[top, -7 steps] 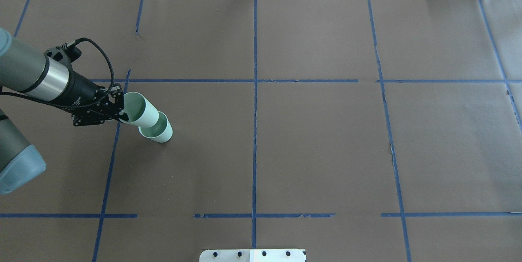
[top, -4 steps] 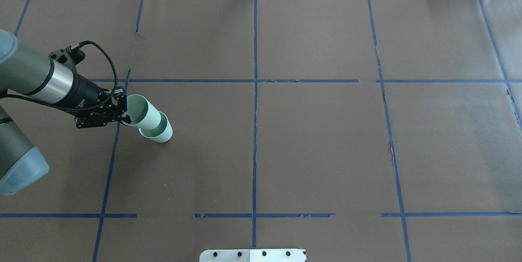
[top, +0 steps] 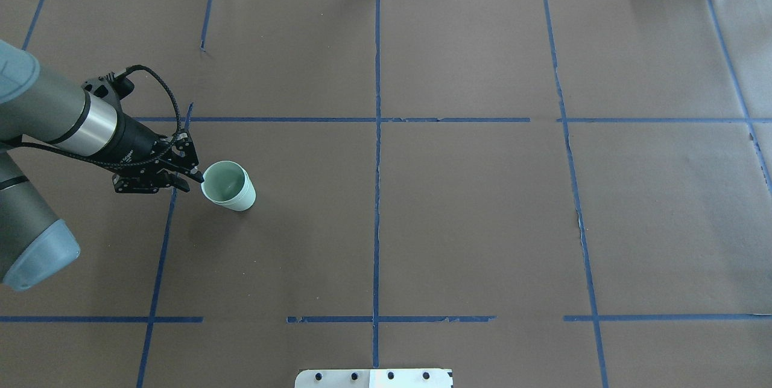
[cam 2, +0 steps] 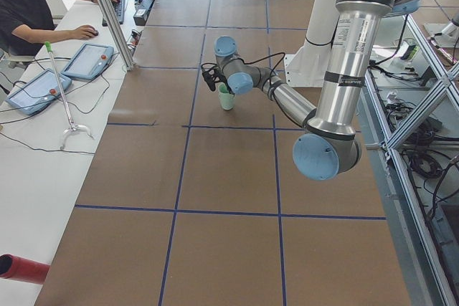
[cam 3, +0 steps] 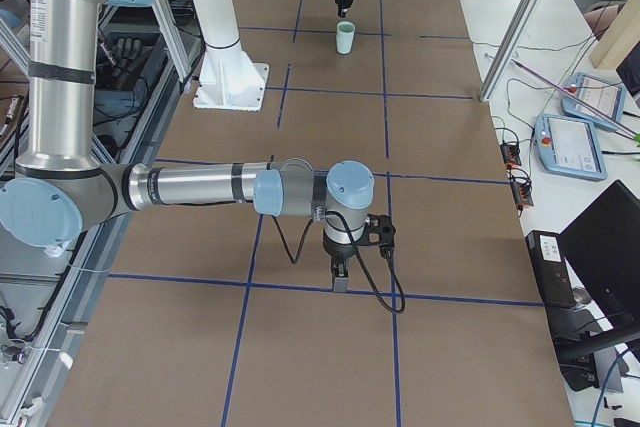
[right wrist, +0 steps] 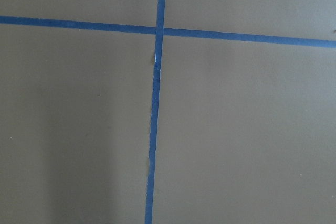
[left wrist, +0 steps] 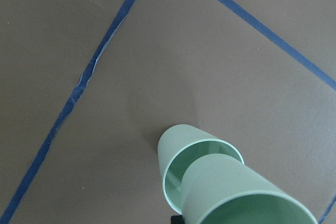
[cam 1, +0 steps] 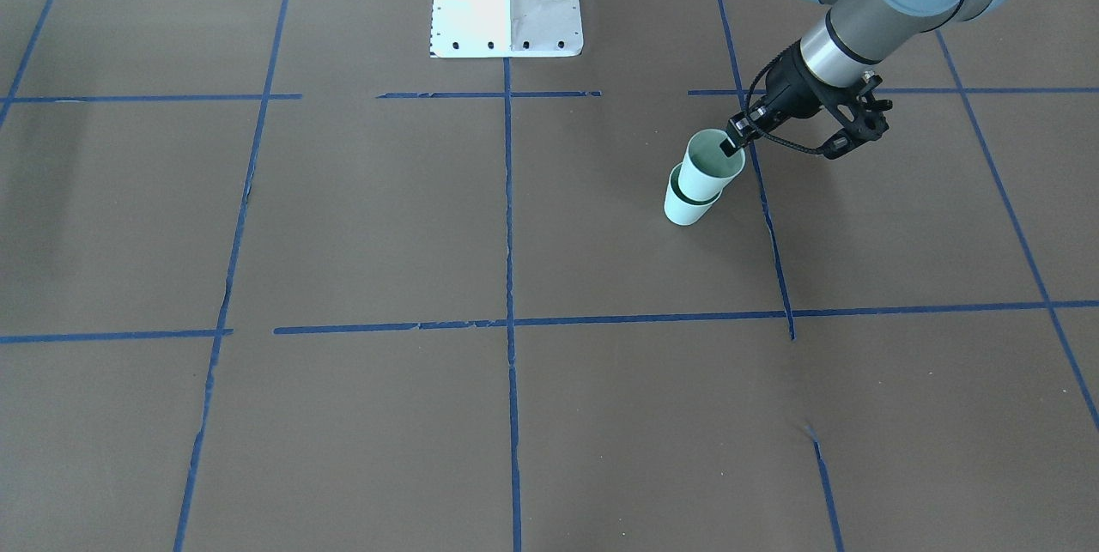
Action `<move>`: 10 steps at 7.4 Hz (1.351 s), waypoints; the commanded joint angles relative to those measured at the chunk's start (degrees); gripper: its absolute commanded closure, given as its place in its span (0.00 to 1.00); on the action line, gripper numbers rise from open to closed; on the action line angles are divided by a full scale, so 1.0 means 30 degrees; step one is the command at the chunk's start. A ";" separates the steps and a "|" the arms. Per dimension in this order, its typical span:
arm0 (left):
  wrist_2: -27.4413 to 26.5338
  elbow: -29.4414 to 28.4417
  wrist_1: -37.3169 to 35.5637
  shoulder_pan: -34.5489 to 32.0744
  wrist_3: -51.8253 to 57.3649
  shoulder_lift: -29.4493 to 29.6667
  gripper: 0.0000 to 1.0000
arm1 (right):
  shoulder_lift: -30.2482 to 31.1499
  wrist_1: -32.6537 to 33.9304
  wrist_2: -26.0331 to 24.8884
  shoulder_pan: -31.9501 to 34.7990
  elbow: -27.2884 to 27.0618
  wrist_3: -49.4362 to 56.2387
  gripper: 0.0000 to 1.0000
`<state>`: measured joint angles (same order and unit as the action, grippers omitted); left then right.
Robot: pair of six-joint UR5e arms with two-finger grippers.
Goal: Stack cups
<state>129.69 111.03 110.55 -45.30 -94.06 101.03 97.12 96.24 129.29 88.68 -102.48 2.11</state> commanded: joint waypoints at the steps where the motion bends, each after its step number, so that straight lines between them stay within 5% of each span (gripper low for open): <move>1: 0.0012 -0.0037 0.0004 0.0011 0.0122 0.0074 0.47 | 0.0000 0.0000 0.0000 0.0000 0.0000 0.0000 0.00; 4: 0.0275 0.0313 0.0004 -0.3017 0.6214 -0.1815 0.48 | 0.0000 0.0000 0.0000 0.0000 0.0000 0.0000 0.00; 8: 0.0799 -0.0558 -0.0431 -0.9641 2.2816 -0.7972 0.48 | 0.0000 0.0000 -0.0029 -0.0029 0.0000 0.0000 0.00; 10: 0.1125 -0.2662 -0.5209 -1.4669 3.0816 -0.7344 0.47 | 0.0000 0.0000 -0.0029 0.0000 0.0000 0.0000 0.00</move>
<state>132.55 106.96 103.90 -79.92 -16.90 78.22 97.12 96.24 129.23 88.66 -102.45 2.11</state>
